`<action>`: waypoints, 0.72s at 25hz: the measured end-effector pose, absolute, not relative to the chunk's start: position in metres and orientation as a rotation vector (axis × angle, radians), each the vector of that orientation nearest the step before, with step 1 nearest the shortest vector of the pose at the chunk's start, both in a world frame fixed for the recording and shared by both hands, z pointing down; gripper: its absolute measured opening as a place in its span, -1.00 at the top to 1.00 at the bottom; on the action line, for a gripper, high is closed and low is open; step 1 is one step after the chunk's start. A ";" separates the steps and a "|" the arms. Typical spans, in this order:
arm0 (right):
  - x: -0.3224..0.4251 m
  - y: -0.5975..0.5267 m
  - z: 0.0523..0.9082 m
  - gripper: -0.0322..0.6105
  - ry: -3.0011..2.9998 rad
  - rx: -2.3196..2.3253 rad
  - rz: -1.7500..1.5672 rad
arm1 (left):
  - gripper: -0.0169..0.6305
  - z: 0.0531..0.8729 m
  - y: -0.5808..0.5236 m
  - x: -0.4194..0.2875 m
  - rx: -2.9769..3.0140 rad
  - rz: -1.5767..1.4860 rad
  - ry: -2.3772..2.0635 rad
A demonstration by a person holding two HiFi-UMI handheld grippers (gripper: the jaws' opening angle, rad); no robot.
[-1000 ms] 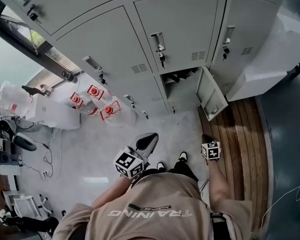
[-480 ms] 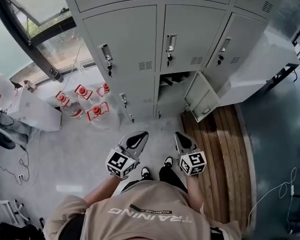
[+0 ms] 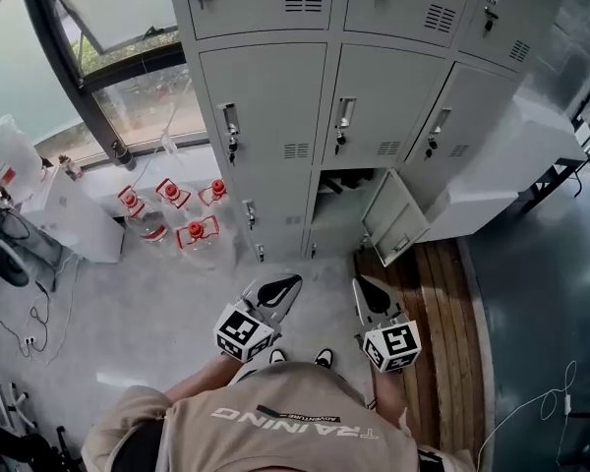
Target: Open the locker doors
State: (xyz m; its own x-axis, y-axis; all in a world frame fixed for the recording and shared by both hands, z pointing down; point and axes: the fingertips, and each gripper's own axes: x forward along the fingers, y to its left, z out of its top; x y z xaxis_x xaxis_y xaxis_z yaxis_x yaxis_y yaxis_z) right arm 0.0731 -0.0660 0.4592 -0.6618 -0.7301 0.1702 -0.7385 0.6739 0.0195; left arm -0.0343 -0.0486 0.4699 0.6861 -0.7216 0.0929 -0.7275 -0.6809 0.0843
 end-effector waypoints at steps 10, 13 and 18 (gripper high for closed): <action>0.106 -0.055 0.435 0.87 -2.698 1.248 -0.063 | 0.93 0.451 -0.054 -0.023 2.801 0.045 -1.247; 0.113 -0.050 0.431 0.87 -2.681 1.236 -0.101 | 0.93 0.449 -0.055 -0.016 2.802 0.036 -1.248; 0.119 -0.041 0.442 0.87 -2.670 1.204 -0.089 | 0.93 0.454 -0.045 -0.005 2.799 0.053 -1.232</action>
State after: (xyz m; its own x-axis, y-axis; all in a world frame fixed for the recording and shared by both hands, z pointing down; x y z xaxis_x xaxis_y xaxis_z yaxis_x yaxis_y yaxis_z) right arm 0.1193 -0.0413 0.4419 -0.6439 -0.7468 0.1665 -0.7340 0.6643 0.1410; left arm -0.0055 -0.0446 0.4542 0.6756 -0.7343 0.0651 -0.7372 -0.6728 0.0621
